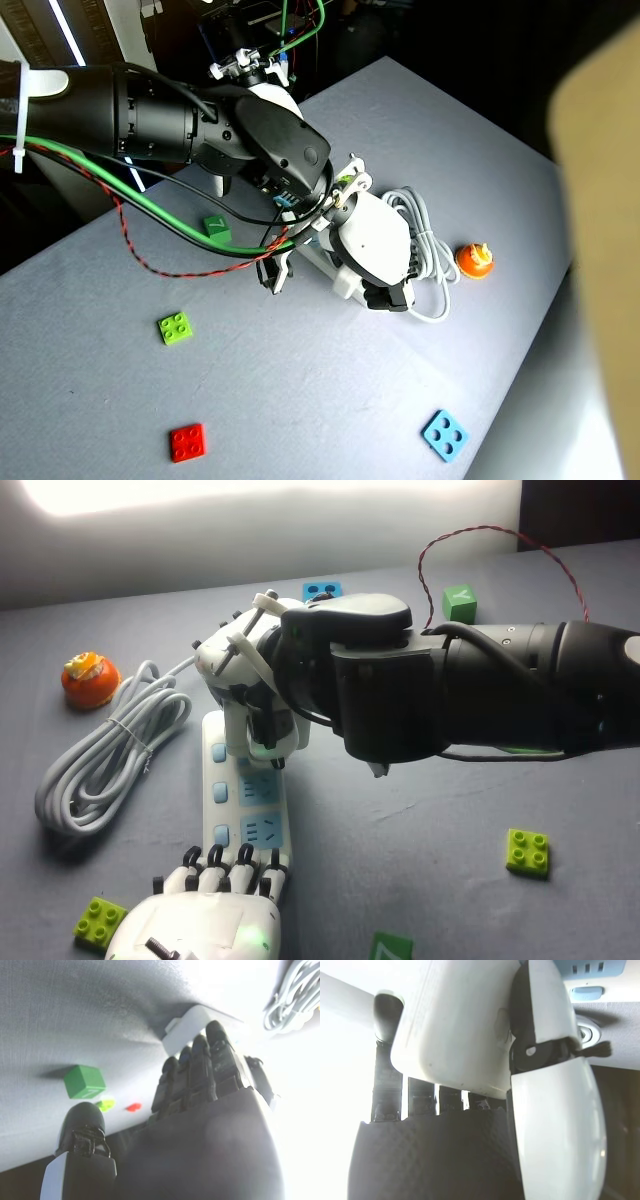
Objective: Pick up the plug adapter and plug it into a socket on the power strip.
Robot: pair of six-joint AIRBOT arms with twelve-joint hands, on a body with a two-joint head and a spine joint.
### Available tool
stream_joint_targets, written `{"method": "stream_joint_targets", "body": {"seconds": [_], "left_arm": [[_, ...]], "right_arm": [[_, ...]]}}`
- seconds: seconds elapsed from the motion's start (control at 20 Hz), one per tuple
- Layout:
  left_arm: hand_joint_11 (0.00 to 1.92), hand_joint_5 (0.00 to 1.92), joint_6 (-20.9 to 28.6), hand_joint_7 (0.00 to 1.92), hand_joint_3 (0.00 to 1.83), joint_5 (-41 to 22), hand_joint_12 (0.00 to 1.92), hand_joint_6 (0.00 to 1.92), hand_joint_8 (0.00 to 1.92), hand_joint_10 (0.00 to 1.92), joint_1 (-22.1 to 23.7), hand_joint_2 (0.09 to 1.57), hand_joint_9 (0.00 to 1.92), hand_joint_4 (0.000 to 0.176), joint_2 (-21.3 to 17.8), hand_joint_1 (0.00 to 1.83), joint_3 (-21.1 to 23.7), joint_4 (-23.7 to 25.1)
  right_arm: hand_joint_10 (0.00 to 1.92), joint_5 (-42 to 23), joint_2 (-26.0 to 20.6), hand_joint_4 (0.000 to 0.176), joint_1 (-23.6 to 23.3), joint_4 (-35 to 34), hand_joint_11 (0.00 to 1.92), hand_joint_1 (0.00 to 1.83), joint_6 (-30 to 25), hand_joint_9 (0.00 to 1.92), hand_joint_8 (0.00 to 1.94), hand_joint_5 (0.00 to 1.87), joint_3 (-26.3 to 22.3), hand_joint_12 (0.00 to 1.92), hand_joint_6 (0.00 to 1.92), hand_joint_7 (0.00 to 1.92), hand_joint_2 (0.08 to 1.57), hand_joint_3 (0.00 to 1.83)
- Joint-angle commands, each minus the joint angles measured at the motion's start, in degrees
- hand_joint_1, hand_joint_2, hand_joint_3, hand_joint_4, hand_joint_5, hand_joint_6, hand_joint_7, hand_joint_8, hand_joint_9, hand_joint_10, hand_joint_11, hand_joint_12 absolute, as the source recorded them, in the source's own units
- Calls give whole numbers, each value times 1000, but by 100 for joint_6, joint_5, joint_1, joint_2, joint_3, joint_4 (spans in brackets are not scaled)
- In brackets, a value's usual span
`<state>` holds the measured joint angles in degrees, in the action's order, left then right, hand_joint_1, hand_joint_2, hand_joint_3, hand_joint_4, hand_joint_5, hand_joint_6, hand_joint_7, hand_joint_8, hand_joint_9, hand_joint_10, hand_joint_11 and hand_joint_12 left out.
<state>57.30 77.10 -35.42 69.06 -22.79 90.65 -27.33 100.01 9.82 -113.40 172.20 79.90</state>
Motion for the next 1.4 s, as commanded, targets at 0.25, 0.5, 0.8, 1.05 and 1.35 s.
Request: {"method": "stream_joint_targets", "body": {"seconds": [0.25, 0.5, 0.8, 1.05, 1.35], "left_arm": [[0, 47, 7, 15, 5, 255, 176, 0, 1, 1, -6, 1268, 8, 0, -38, 0, 45, 300], [0, 61, 7, 26, 0, 266, 214, 0, 1, 1, -34, 1265, 16, 0, -44, 27, 38, 300], [0, 54, 7, 22, 0, 271, 171, 1, 2, 1, 40, 1263, 9, 0, -49, 0, 41, 303], [0, 58, 7, 29, 0, 373, 179, 2, 1, 1, 212, 1263, 18, 0, -83, 16, 82, 386], [0, 73, -149, 38, 2, 588, 246, 2, 2, 2, 481, 1265, 34, 0, -359, 21, 190, 372]], "right_arm": [[94, 349, -63, 0, -79, 90, 338, 892, -2, 695, 3, 595, -39, 1252, 3, 699, 1073, 0], [0, 379, -193, 0, -122, 86, 82, 751, -10, 381, 0, 393, -68, 961, 0, 370, 1016, 0], [2, 636, -926, 0, -375, 81, 0, 668, -35, 165, 3, 221, -765, 600, 2, 197, 944, 0], [0, 798, -2102, 0, -668, -267, 0, 580, 21, 134, 0, 160, -1876, 531, 0, 151, 942, 0], [7, 893, -4073, 0, -814, -254, 0, 580, 33, 174, 5, 181, -3420, 656, 4, 180, 946, 1]]}}
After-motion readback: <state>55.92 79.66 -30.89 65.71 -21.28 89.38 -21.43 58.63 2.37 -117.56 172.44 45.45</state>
